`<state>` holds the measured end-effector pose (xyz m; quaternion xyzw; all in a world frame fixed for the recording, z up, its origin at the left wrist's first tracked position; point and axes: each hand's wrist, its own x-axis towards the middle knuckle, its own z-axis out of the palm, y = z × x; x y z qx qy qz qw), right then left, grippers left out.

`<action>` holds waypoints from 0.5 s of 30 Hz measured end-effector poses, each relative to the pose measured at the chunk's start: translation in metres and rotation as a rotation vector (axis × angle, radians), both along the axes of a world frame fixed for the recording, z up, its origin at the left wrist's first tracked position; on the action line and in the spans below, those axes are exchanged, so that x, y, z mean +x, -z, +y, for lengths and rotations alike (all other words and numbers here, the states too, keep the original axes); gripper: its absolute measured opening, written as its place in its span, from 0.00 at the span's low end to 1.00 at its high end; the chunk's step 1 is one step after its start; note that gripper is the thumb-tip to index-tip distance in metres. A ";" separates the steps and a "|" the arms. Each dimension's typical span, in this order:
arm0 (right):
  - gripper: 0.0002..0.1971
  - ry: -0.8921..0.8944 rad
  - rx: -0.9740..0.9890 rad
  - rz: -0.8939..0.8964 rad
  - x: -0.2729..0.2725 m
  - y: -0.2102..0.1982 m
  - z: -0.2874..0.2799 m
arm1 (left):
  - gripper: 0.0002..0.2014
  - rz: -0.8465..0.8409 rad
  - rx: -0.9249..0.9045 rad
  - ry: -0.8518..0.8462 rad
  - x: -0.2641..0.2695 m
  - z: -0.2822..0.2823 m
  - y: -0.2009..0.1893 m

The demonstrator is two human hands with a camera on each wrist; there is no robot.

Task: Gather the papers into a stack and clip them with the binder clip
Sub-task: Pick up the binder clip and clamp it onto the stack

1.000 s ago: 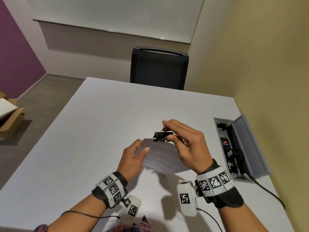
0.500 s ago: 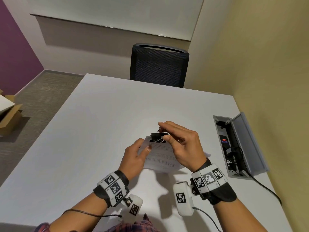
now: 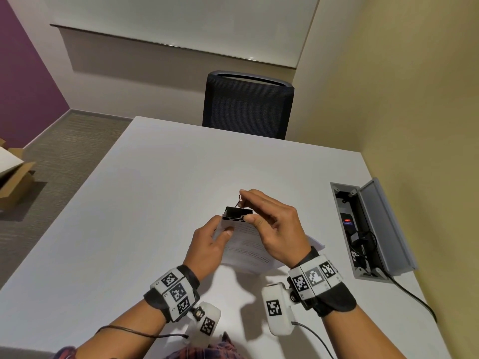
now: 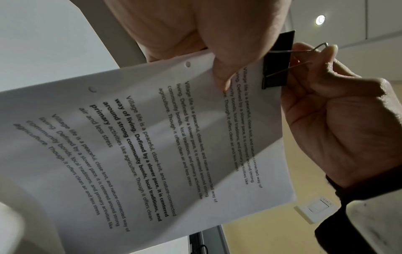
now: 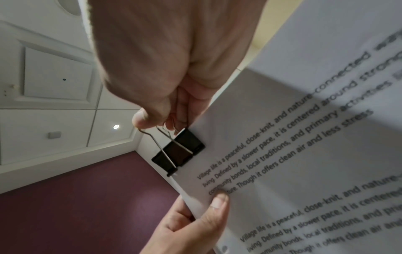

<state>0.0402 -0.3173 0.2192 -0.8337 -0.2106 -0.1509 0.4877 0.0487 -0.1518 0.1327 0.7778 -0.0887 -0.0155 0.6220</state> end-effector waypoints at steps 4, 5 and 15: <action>0.21 -0.045 -0.003 0.067 -0.001 0.003 0.001 | 0.10 0.009 -0.001 -0.011 -0.001 0.002 0.003; 0.22 -0.048 -0.002 0.086 -0.002 0.004 0.001 | 0.10 0.008 -0.009 -0.009 -0.002 0.003 0.003; 0.39 0.219 0.075 0.031 -0.014 0.012 -0.022 | 0.09 -0.008 -0.041 -0.015 0.000 0.015 0.003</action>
